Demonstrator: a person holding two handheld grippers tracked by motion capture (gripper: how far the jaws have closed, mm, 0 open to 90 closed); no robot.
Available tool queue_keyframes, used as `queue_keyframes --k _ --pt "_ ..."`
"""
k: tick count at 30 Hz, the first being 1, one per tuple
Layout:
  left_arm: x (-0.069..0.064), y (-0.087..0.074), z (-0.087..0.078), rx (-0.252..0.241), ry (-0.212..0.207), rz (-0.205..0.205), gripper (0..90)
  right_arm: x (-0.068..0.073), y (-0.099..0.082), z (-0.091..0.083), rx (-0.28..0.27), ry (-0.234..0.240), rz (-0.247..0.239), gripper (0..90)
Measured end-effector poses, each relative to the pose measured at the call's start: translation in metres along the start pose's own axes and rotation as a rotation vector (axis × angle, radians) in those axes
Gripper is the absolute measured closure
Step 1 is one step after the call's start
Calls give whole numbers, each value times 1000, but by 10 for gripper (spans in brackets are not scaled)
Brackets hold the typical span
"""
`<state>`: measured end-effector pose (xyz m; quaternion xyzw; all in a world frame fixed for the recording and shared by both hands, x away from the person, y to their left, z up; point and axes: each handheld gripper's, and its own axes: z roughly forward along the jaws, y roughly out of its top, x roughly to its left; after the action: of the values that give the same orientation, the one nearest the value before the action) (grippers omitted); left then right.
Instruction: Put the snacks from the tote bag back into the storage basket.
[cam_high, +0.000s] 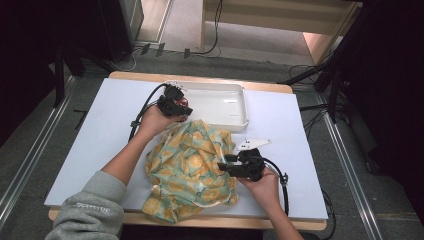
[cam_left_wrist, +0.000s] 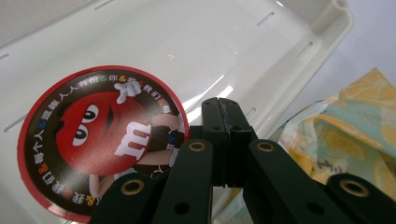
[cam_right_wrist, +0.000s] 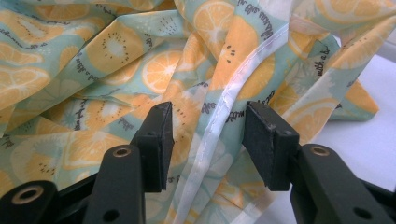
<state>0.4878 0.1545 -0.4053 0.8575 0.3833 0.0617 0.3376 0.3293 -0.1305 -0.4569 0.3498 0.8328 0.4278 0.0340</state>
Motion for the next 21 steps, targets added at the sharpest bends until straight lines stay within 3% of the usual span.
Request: queue_keyframes --k 11,21 --pt "8 -9 -11 -5 35 -1 900 0 0 0 -1 0 0 536" --pt "16 -16 -18 -8 31 -18 900 0 0 0 1 3 3 536"
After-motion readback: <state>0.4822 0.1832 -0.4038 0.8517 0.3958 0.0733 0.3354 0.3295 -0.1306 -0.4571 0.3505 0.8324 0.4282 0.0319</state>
